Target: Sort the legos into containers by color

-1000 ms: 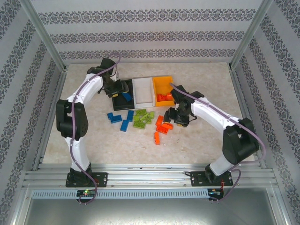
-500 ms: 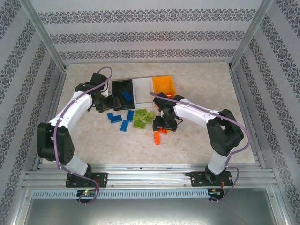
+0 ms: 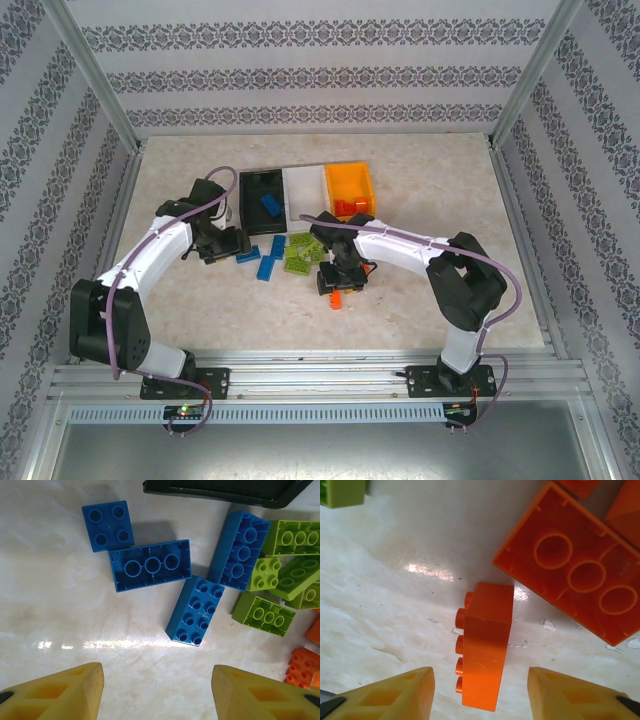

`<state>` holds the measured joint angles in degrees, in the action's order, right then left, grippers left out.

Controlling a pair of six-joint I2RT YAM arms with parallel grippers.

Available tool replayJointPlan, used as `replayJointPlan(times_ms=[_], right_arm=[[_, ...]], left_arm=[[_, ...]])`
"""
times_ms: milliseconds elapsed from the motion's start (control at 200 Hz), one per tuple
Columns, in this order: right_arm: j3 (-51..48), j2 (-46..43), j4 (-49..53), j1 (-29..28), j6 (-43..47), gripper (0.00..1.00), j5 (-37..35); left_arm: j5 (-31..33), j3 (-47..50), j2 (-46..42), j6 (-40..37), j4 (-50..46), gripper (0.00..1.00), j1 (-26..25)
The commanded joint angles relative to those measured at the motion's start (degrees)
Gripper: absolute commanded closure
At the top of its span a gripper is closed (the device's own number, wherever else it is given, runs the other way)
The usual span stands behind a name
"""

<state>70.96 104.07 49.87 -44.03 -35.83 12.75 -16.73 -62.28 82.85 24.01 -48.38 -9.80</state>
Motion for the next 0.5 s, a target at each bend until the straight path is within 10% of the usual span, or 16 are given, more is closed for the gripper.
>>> replayJointPlan(times_ms=[0, 495], right_arm=[[-1.31, 1.50, -0.59, -0.26, -0.38, 0.50, -0.80], [-1.90, -1.42, 0.26, -0.22, 0.15, 0.79, -2.34]], left_arm=[[-0.32, 1.68, -1.68, -0.19, 0.46, 0.41, -0.52], [-2.31, 4.62, -2.01, -1.65, 2.56, 0.41, -2.05]])
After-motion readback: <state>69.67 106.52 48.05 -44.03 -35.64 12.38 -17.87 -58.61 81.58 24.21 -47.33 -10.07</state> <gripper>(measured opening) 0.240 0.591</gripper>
